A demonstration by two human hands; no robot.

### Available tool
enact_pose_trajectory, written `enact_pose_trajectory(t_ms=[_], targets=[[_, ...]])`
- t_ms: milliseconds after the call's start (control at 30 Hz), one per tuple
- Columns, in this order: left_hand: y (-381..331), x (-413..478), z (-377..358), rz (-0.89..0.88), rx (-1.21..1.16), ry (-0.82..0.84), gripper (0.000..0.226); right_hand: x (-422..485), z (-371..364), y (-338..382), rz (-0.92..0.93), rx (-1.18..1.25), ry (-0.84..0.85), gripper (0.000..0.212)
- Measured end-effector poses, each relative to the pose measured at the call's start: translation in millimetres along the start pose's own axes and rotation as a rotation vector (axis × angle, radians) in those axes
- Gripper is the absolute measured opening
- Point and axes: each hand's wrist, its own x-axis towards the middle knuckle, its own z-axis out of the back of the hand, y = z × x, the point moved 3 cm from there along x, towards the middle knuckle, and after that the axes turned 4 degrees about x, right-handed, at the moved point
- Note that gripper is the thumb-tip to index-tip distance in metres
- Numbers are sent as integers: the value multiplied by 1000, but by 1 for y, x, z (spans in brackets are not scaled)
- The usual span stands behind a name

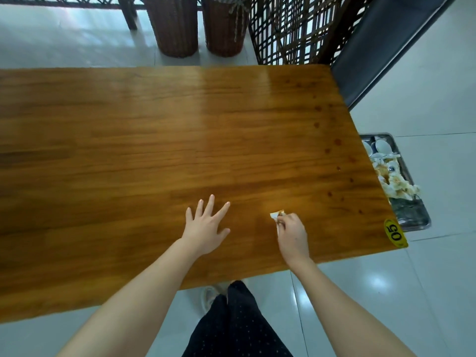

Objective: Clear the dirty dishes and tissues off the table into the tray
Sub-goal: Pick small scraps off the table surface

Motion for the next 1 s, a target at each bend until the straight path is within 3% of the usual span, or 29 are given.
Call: enact_pose_trajectory(t_ms=[367, 667, 1000], targets=[[-25, -9, -11, -48, 54, 16, 67, -21, -2, -5, 193, -56, 169, 21], [-42, 1, -5, -17, 84, 33, 67, 18, 49, -57, 30, -22, 7, 24], [-112, 42, 7, -14, 102, 8, 67, 63, 124, -134, -68, 12, -86, 22]])
